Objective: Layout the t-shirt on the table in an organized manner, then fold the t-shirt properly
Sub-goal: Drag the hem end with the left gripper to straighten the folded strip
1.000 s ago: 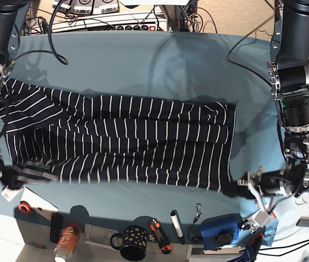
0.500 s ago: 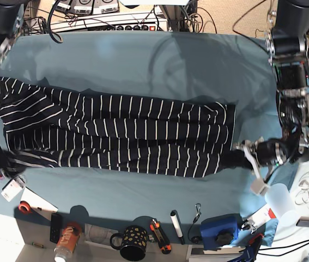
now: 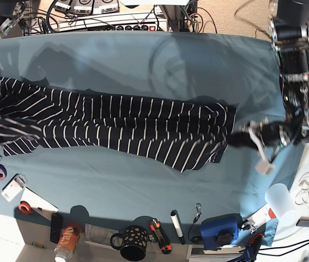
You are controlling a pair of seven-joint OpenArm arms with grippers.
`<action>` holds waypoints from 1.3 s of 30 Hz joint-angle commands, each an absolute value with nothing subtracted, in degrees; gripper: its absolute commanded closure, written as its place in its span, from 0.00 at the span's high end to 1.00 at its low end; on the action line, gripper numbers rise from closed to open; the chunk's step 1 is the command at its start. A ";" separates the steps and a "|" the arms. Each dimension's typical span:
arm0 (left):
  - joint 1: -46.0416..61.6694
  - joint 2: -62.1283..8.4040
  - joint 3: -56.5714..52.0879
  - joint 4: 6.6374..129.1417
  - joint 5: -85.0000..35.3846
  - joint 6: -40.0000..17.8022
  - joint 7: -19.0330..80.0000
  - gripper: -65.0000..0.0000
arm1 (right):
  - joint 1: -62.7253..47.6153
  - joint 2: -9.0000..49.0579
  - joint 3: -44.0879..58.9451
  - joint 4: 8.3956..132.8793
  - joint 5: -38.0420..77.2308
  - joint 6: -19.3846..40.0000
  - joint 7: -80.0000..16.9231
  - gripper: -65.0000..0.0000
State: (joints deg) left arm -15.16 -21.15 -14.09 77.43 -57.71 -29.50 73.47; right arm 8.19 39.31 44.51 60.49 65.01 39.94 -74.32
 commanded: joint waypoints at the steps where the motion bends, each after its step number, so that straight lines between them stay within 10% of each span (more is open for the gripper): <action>1: -15.79 -22.06 -14.44 78.89 -59.61 -29.43 73.21 0.00 | 8.51 41.47 44.95 61.52 66.61 40.00 -72.47 0.00; 19: -3.95 -19.55 -14.44 93.36 -51.72 -29.93 65.98 0.00 | 7.60 41.43 44.95 61.49 64.45 40.00 -75.11 0.00; 21: -3.97 -19.55 -14.44 93.36 -50.81 -29.87 66.00 0.23 | 7.60 41.45 44.95 61.49 64.47 40.00 -76.99 0.00; 24: -3.97 -19.77 -14.44 93.36 -49.84 -28.80 66.02 0.43 | 7.60 41.45 44.95 61.49 64.60 40.00 -80.00 0.26; 39: -4.12 -18.33 -14.37 109.38 -38.72 -24.69 61.41 0.45 | 7.62 41.56 44.95 61.49 64.90 40.00 -78.22 0.30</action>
